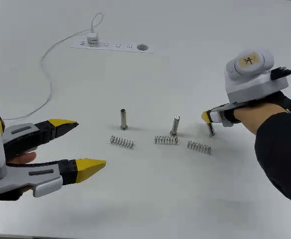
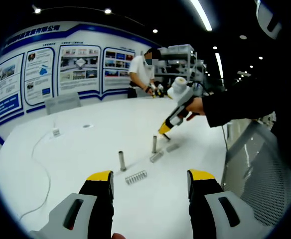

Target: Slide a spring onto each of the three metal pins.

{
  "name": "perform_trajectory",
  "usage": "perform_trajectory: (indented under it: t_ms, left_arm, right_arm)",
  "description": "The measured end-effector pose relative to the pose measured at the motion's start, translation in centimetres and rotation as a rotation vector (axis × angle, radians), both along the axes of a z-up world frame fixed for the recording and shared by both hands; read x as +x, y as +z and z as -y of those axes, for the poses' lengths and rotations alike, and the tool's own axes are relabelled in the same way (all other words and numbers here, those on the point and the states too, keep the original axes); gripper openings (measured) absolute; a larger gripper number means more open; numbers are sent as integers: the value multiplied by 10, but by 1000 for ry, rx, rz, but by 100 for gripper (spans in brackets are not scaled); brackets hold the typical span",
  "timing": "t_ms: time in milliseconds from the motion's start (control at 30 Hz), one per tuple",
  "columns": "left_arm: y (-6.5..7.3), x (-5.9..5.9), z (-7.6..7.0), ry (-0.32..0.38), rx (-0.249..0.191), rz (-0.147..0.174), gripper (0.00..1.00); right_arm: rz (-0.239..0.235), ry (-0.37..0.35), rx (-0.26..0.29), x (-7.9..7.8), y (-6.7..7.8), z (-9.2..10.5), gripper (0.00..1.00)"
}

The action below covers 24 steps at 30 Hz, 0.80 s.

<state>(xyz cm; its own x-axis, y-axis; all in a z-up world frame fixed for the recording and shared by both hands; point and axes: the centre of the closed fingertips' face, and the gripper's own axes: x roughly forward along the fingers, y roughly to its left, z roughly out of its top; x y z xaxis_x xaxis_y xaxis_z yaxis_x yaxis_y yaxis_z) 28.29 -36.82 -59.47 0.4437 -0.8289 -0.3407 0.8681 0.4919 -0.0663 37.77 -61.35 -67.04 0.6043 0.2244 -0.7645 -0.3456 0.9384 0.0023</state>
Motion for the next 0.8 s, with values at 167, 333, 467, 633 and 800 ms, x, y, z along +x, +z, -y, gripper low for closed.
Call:
perform_trajectory:
  t_ms: [167, 333, 467, 633, 800]
  left_arm:
    - [2, -2, 0, -3, 3, 6, 61]
    - [3, -2, -1, -2, 5, 8, 61]
    - [4, -2, -1, -2, 7, 11, 61]
    - [4, -3, -1, -1, 6, 13, 61]
    - [4, -4, 0, -4, 6, 12, 61]
  right_arm:
    - [36, -9, 6, -5, 4, -1, 9]
    - [77, -19, 17, -11, 7, 0, 9]
    - [111, -27, 32, -16, 9, 0, 9]
    - [167, -29, 51, -23, 9, 0, 9]
    - [182, -42, 74, -22, 9, 2, 9]
